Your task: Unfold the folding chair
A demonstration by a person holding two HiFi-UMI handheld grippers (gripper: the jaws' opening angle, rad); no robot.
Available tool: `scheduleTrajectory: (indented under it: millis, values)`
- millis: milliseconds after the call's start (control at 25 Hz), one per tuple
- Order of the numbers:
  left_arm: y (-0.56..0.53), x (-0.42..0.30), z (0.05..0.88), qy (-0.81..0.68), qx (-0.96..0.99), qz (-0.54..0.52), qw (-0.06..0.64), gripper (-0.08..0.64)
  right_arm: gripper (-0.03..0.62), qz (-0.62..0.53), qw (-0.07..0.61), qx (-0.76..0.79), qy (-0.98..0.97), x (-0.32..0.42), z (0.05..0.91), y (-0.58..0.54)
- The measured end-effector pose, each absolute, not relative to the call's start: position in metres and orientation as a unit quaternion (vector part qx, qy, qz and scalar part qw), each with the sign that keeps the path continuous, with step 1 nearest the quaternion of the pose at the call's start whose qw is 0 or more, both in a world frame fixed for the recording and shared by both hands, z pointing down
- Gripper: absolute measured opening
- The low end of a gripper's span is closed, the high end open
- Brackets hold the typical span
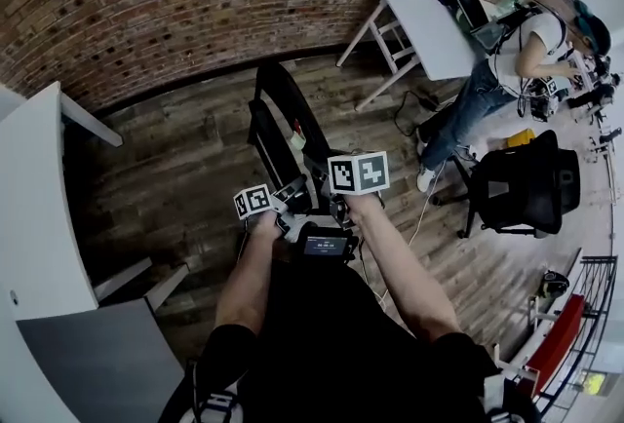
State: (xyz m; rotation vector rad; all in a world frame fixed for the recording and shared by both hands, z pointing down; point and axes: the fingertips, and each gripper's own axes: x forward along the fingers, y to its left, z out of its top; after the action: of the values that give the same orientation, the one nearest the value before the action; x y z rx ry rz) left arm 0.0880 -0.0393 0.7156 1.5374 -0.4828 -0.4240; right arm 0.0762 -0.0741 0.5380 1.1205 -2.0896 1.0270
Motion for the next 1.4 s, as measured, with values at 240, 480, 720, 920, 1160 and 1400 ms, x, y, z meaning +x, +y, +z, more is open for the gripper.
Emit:
scheduleTrajectory:
  millis: [240, 480, 720, 920, 1160, 1400]
  values:
    - [-0.042, 0.091, 0.715, -0.224, 0.688, -0.185, 0.665, 0.252, 0.126, 0.379, 0.267, 0.418, -0.781, 0.081, 0.537, -0.076]
    - [-0.042, 0.1, 0.717, -0.221, 0.7, -0.162, 0.659, 0.244, 0.126, 0.385, 0.248, 0.441, -0.772, 0.093, 0.537, -0.075]
    - [-0.051, 0.101, 0.719, -0.217, 0.694, -0.158, 0.669, 0.239, 0.14, 0.408, 0.235, 0.436, -0.767, 0.1, 0.539, -0.088]
    - [-0.049, 0.096, 0.722, -0.226, 0.69, -0.168, 0.667, 0.197, 0.146, 0.413, 0.228, 0.428, -0.771, 0.098, 0.538, -0.085]
    - [-0.044, 0.08, 0.726, -0.251, 0.69, -0.16, 0.659, 0.172, 0.156, 0.435, 0.213, 0.415, -0.77, 0.101, 0.538, -0.086]
    - [-0.045, 0.062, 0.734, -0.303, 0.7, -0.143, 0.63, 0.173, 0.156, 0.438, 0.209, 0.412, -0.771, 0.104, 0.54, -0.087]
